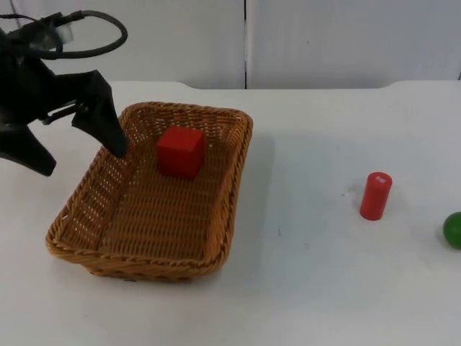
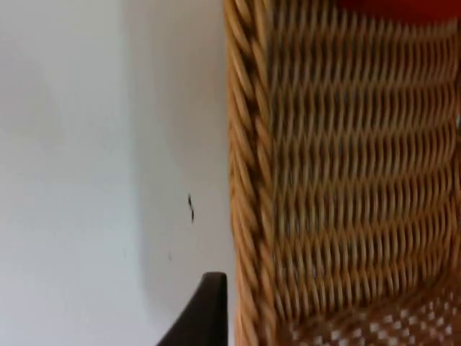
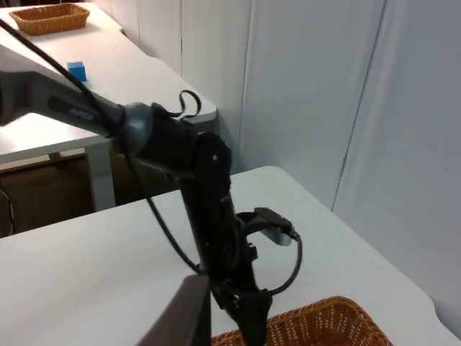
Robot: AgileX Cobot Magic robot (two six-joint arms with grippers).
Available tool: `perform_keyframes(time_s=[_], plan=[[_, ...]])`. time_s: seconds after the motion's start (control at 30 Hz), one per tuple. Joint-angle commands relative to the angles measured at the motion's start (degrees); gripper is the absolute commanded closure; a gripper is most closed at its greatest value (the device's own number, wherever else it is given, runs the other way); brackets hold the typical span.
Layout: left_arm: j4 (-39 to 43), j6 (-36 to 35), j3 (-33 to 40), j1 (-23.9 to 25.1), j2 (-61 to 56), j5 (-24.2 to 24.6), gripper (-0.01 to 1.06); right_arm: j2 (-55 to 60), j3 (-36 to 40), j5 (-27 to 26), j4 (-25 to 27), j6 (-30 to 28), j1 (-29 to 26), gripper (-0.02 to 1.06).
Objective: Pick up the basket with the left hand and place the object to the left of the red cylinder into the basket with the right hand.
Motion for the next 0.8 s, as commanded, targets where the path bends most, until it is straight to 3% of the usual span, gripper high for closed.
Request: perform_keyframes(time_s=[0.0,0.33,0.77], plan=[[0.9,-0.3,2.6,-0.3,-3.1,-1.6,0.09,0.0,-0.4,-0.1,-0.1,0.2,-0.2,-0.01],[2.1,-0.3,15.5,-0.4,-23.4,-4.3,0.09,0.0,-0.4,1.6,-0.1,0.2,-0.2,-0.01],[3.8,-0.3,20.9,-0.4,-47.6,-7.6,0.09,0.0,6.4,-0.2,0.7,1.7,-0.2,-0.01]])
